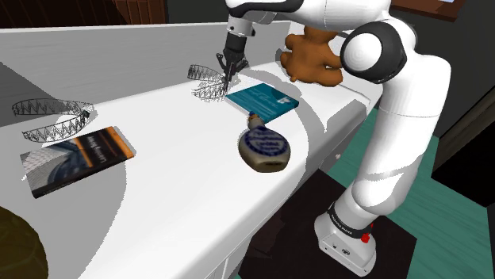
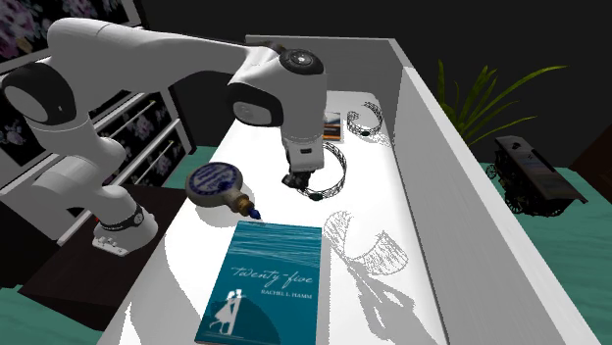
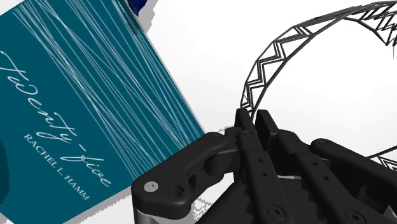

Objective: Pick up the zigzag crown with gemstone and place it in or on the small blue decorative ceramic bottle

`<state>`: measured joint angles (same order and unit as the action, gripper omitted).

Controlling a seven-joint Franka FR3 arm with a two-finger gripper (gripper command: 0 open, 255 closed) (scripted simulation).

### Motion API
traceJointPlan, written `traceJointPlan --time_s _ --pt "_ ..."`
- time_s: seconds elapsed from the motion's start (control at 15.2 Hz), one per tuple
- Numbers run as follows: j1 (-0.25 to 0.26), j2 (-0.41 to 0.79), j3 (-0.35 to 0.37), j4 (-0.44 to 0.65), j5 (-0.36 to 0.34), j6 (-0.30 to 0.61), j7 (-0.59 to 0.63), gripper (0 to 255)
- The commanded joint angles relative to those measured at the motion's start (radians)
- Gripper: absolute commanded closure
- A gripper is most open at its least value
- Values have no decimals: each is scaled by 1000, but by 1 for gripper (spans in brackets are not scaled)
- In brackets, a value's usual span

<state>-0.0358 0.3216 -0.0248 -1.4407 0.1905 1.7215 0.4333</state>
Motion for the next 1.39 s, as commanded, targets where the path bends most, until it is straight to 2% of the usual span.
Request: traceJointPlan --time_s 0.0,1.06,1.32 --pt "0 0 0 27 -1 -26 5 255" --pt "-9 60 1 332 0 -268 43 255" --pt "-4 -158 -3 20 -6 -177 26 255"
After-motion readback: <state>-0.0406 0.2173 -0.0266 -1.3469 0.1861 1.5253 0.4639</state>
